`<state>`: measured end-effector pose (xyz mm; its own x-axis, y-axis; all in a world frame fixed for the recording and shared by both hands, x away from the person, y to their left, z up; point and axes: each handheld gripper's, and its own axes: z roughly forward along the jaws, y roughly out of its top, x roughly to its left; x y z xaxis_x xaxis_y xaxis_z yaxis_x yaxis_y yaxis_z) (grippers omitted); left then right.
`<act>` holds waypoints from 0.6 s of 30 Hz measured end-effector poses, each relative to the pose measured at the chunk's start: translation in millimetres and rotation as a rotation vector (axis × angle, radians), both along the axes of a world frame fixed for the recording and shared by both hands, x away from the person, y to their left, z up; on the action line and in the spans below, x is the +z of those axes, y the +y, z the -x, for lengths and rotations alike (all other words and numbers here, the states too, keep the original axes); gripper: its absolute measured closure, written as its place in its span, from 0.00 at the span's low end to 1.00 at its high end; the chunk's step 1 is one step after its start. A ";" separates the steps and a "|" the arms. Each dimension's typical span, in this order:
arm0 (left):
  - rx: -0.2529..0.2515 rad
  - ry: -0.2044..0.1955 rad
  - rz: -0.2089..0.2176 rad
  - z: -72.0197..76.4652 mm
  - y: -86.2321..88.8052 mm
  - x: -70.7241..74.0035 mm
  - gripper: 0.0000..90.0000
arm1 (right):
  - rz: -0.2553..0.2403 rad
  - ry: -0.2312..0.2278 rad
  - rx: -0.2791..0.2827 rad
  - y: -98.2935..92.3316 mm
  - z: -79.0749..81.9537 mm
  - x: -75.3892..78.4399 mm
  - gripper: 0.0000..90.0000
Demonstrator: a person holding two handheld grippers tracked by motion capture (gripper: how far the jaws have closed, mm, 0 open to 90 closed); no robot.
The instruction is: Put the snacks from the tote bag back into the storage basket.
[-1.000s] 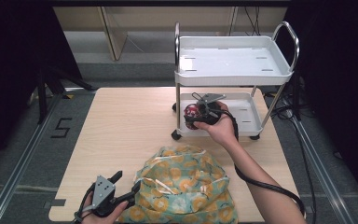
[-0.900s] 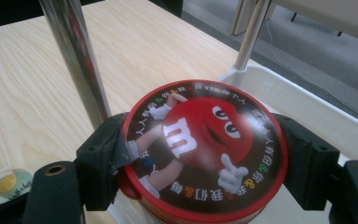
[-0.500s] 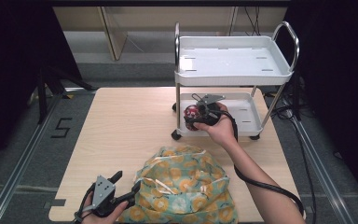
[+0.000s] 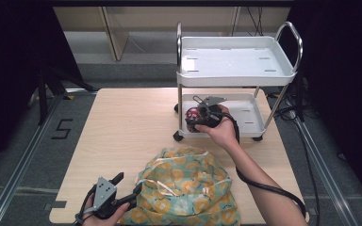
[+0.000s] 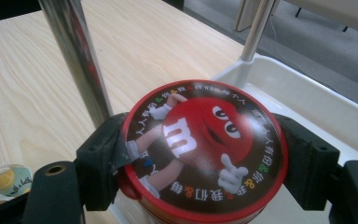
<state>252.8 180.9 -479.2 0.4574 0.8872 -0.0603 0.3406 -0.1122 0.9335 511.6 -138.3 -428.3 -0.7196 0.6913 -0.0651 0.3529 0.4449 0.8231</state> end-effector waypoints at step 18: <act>-0.001 0.001 0.001 -0.2 -0.3 0.0 0.29 | 0.003 0.011 0.016 -0.8 -0.4 -8.6 0.30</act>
